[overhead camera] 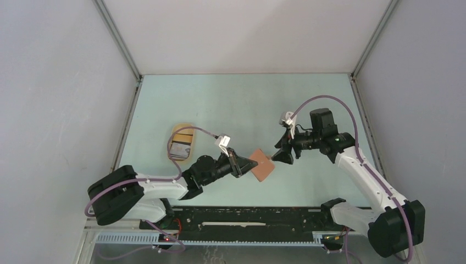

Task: Put the credit cards into the card holder
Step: Open the card holder at the center of the board.

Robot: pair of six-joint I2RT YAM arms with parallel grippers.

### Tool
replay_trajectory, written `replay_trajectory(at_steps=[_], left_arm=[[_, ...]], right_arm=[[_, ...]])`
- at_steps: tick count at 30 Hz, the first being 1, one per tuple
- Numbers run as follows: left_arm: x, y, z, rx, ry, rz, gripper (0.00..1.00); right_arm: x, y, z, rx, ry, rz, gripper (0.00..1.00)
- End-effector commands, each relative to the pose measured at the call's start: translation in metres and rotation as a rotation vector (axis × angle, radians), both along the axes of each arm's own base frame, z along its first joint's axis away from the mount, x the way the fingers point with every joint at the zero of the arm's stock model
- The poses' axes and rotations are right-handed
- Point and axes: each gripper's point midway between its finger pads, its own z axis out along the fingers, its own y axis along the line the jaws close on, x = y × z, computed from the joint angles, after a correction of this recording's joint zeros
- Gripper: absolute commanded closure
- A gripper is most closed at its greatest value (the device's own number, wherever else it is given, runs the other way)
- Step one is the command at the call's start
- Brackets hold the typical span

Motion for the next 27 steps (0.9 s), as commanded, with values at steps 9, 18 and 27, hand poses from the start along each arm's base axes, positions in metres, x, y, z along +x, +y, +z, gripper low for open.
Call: replay_trajectory(at_steps=[9,18,27], left_arm=[[-0.002,0.005,0.017,-0.004,-0.106,-0.021,1.0],[-0.005,0.01,0.016,0.027,-0.156,-0.026,1.0],[-0.004,0.018,0.018,0.028,-0.179,-0.004,0.94]], right_arm=[[0.002,0.017,-0.001,-0.009,0.167,-0.049,0.44],[0.011,0.014,-0.008,-0.054,0.169,-0.09,0.8],[-0.005,0.019,0.007,0.002,0.187,0.006,1.0]])
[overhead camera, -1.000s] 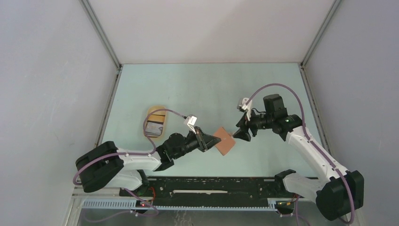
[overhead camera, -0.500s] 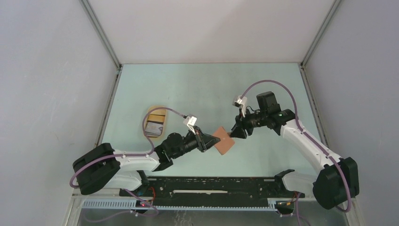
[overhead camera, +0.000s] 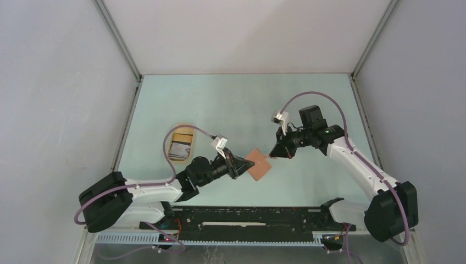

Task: Put the credit cards into the card holder
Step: Open the card holder at the center of the board.

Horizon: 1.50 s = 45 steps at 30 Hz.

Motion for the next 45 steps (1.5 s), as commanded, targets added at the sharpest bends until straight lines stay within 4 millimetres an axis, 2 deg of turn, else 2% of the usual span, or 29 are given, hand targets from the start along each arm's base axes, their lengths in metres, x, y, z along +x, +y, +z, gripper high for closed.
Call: replay_trajectory(at_steps=[1,7,11,14,20,30,36,40,45], left_arm=[[0.002,0.007,0.005,-0.012,-0.049,0.016,0.9],[0.01,0.018,-0.001,-0.02,-0.015,0.084,0.43],[0.014,0.034,-0.003,-0.024,-0.014,0.145,0.29],[0.016,0.045,-0.005,-0.008,-0.023,0.181,0.25],[0.014,0.054,-0.004,0.009,-0.054,0.196,0.24],[0.003,0.049,-0.002,0.005,-0.084,0.124,0.23],[0.002,0.041,-0.004,0.008,-0.083,0.094,0.23],[0.003,0.036,-0.008,0.021,-0.076,0.078,0.23],[0.006,0.032,-0.013,0.047,-0.079,0.077,0.23]], right_arm=[[-0.009,0.006,0.027,0.076,-0.035,0.069,1.0],[-0.011,0.0,0.041,0.111,-0.062,0.081,1.0],[-0.006,-0.006,0.043,0.105,-0.07,0.051,1.0],[-0.002,-0.01,0.042,0.098,-0.065,0.029,1.0],[0.008,-0.018,0.036,0.06,-0.052,-0.025,1.0],[0.031,-0.044,0.03,-0.061,-0.111,-0.193,1.0],[0.065,-0.074,0.025,-0.07,-0.1,-0.472,1.0],[0.088,-0.077,0.018,-0.055,-0.042,-0.619,1.0],[0.115,-0.072,0.012,-0.065,-0.003,-0.639,1.0]])
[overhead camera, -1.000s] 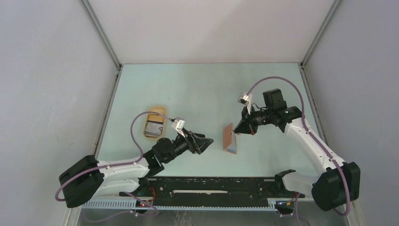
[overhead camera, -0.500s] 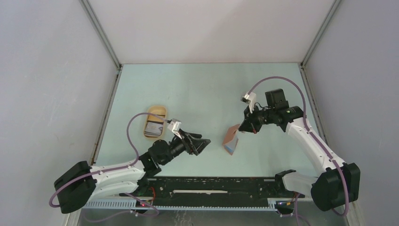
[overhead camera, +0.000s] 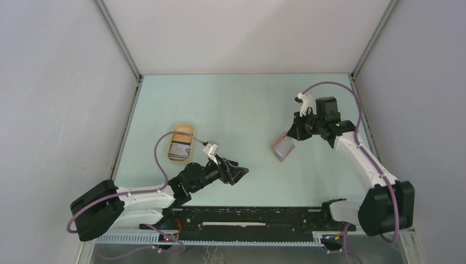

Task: Put the credit cards into the card holder
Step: Open the card holder at the center of the board.

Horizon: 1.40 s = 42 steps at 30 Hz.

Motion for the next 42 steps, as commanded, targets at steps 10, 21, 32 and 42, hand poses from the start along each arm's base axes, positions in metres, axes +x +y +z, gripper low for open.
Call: replay_trajectory(at_steps=[10,21,32,42], left_arm=[[0.011,-0.008,0.004,0.05,-0.104,-0.01,0.23],[0.009,-0.006,0.002,0.051,-0.123,-0.017,0.23],[0.008,-0.005,0.002,0.043,-0.125,-0.016,0.23],[0.008,-0.005,0.002,0.036,-0.125,-0.015,0.23]], right_arm=[[0.1,0.009,-0.01,-0.056,0.059,-0.052,0.96],[0.169,-0.007,-0.047,-0.226,0.083,-0.064,0.92],[0.214,-0.032,-0.068,-0.357,0.069,-0.109,0.7],[0.199,-0.038,-0.076,-0.331,0.099,0.02,0.31]])
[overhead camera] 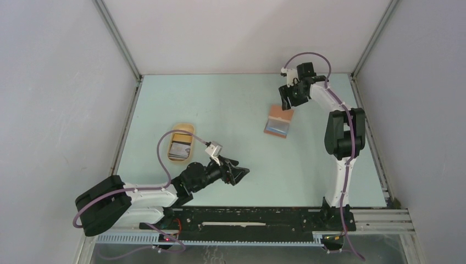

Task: Put the credit cards into the card holder
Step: Open the card holder at the center of the board.

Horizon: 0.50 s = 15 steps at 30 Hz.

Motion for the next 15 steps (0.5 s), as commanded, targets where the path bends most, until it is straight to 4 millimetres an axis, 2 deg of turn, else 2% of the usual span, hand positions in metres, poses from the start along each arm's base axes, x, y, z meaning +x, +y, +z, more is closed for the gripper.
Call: replay_trajectory(at_steps=[1,6,9,12,15], left_arm=[[0.003,-0.001,0.014,-0.033,-0.051,-0.003,0.23],[0.002,-0.001,0.014,-0.037,-0.054,-0.004,0.23],[-0.002,-0.003,0.015,-0.04,-0.055,-0.029,0.23],[-0.003,-0.003,0.016,-0.045,-0.06,-0.037,0.23],[-0.007,-0.003,0.023,-0.085,-0.071,-0.05,0.23]], right_arm=[[-0.007,0.004,0.007,0.049,0.008,0.113,0.31],[-0.023,0.02,-0.001,0.137,0.07,0.225,0.33],[-0.025,0.021,-0.007,0.131,0.09,0.251,0.4],[-0.028,0.02,-0.008,0.132,0.107,0.273,0.57],[-0.039,0.021,-0.002,0.164,0.123,0.292,0.88]])
